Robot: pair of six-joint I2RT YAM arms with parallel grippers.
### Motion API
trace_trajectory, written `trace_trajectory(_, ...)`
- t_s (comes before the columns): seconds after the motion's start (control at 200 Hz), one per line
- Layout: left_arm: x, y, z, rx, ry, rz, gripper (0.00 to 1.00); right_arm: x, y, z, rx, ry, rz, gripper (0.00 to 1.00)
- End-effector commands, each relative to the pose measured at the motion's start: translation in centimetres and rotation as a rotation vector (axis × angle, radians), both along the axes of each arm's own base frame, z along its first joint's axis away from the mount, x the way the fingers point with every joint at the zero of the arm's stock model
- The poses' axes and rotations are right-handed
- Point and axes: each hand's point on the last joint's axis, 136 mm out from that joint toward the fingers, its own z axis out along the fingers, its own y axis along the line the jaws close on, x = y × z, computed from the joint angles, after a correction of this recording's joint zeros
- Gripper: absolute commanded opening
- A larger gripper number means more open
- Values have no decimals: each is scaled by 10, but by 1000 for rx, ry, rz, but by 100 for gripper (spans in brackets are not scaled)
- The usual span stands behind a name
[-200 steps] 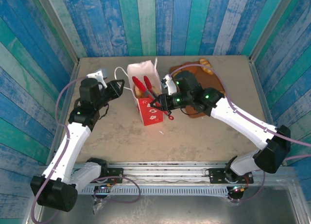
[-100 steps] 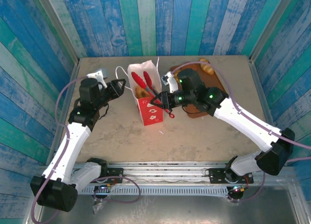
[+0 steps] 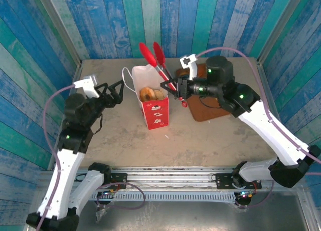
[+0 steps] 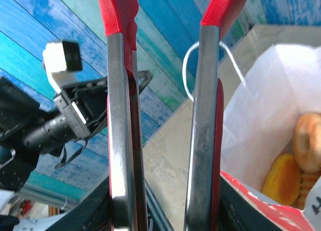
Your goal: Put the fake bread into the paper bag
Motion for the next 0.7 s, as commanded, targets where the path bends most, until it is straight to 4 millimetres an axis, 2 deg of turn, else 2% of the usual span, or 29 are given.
trace_trajectory(0.0,-13,23,1,82,-53,113,94,1,-24,40,55,-117,-71,41)
trace_trajectory(0.18,-33,50,-8,142,-73,245,94,11,-72,43,1,-145,-248,42)
trace_trajectory(0.27,-41,60,-12,166,-71,290,94,12,-100,33,-57,-126,-353,43)
trace_trajectory(0.306,-44,63,-14,177,-70,307,94,19,-119,29,-80,-120,-421,44)
trace_trajectory(0.421,-50,71,-19,199,-68,343,94,21,-155,7,-143,-54,-542,46)
trace_trajectory(0.696,-49,72,-32,239,-53,346,94,19,-219,-50,-350,113,-715,46)
